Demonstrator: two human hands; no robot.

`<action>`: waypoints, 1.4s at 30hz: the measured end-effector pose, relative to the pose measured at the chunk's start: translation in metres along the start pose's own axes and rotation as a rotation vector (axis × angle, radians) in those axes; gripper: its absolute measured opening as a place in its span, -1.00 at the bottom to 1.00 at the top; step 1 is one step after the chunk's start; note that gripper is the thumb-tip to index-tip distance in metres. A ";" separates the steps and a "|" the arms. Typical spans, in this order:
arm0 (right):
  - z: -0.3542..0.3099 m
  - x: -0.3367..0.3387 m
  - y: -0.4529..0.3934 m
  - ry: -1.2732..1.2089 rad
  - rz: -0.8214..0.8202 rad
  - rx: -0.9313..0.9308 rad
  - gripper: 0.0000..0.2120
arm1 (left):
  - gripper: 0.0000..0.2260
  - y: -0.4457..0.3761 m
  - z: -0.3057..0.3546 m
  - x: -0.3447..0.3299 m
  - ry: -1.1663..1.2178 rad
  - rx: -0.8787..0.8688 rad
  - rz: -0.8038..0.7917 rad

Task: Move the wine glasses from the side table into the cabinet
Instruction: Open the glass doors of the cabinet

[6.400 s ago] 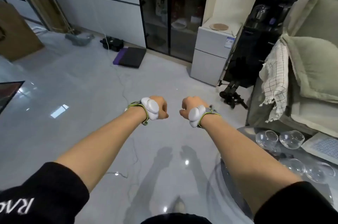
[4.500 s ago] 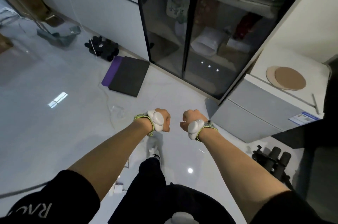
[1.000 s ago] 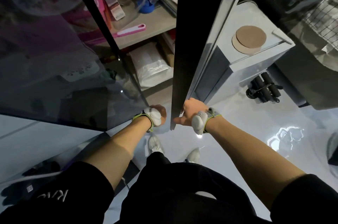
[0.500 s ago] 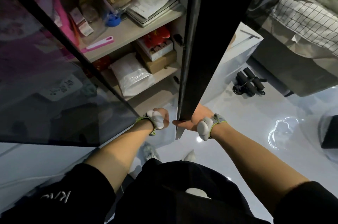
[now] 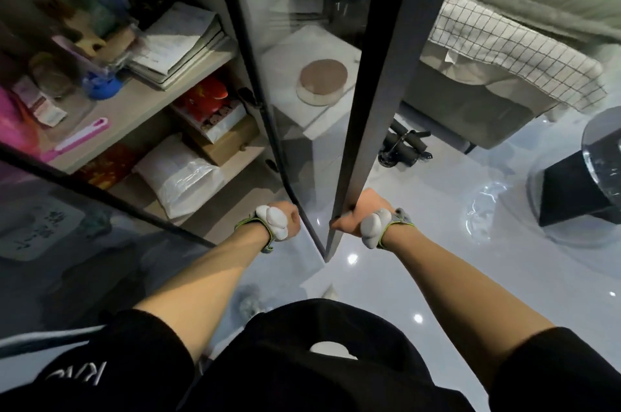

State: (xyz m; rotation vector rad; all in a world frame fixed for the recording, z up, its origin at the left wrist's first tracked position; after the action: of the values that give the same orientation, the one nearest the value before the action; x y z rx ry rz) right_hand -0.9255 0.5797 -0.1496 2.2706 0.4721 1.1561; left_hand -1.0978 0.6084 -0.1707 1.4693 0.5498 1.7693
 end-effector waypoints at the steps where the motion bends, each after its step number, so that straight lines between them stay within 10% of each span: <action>1: 0.006 0.006 0.000 -0.028 0.013 -0.018 -0.67 | -0.74 -0.004 0.009 0.000 0.007 -0.001 -0.009; 23: 0.075 0.079 -0.018 -0.467 0.255 -0.241 -0.72 | -0.75 -0.042 0.098 0.029 -0.241 -0.068 -0.021; 33: 0.052 0.018 -0.036 -0.050 -0.019 -0.363 -0.70 | -0.75 -0.036 0.062 0.027 -0.092 -0.026 0.017; 42: -0.074 -0.040 -0.082 0.264 -0.085 -0.056 -0.71 | -0.87 0.002 -0.069 0.028 0.128 0.065 0.091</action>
State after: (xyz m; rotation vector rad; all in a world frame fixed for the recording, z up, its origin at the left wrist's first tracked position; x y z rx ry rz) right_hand -1.0140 0.6461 -0.1889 2.0395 0.6222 1.4142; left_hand -1.1657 0.6379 -0.1687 1.4520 0.6197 1.9431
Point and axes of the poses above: each hand's wrist, its own y-axis away from the middle knuckle, its own x-axis out of the back of the hand, z = x × y, the point moved 7 cm from there along -y, towards the middle knuckle, and after that the axes turned 9 degrees about -z, right-handed, at the moved point
